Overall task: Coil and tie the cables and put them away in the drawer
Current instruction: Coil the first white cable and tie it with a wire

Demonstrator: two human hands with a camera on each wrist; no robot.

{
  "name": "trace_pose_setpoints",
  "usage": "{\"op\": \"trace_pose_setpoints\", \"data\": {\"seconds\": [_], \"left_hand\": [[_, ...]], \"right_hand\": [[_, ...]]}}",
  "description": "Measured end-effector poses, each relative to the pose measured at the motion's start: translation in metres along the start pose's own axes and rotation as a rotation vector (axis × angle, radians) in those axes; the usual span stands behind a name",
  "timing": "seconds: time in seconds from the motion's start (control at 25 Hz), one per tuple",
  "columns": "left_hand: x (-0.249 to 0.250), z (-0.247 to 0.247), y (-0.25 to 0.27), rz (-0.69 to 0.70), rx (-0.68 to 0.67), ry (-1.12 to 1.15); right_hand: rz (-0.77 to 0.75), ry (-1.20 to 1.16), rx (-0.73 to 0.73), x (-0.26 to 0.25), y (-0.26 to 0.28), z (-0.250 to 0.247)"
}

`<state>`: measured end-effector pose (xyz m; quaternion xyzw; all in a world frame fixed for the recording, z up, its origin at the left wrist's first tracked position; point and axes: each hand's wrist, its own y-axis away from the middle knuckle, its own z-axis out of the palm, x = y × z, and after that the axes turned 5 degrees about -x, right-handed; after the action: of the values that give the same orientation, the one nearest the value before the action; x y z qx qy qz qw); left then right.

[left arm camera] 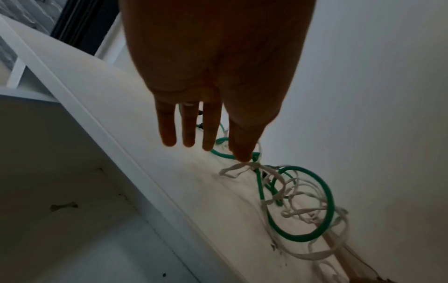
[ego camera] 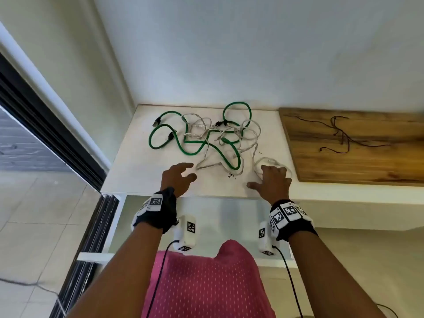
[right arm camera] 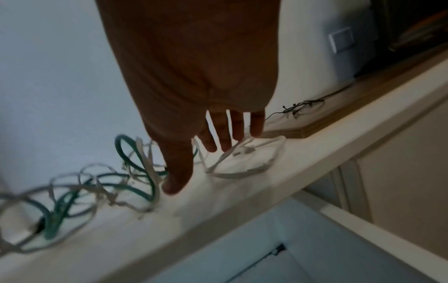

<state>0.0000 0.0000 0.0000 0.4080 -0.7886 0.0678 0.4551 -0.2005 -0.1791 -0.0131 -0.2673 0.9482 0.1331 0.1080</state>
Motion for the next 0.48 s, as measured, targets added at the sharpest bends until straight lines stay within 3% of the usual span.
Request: {"op": "trace_pose_setpoints", "data": {"seconds": [0.08,0.16,0.28,0.4,0.48], "left_hand": [[-0.009,0.006,-0.005,-0.06,-0.126,-0.133],[-0.021,0.009,-0.007,-0.087,-0.155,-0.181],[-0.028,0.01,-0.005,-0.106,-0.149,-0.097],[-0.025,0.011,0.001,-0.128,-0.102,0.047],[-0.025,0.012,0.009,-0.146,-0.092,0.115]], "right_hand": [[0.012,0.19,-0.059,0.005,-0.002,0.007],[0.023,0.2,0.024,0.018,-0.006,0.013],[0.034,0.094,0.061,0.026,-0.006,0.008],[0.019,0.101,-0.062,0.024,0.002,0.002],[-0.047,0.073,0.056,0.021,0.009,0.0]]}}
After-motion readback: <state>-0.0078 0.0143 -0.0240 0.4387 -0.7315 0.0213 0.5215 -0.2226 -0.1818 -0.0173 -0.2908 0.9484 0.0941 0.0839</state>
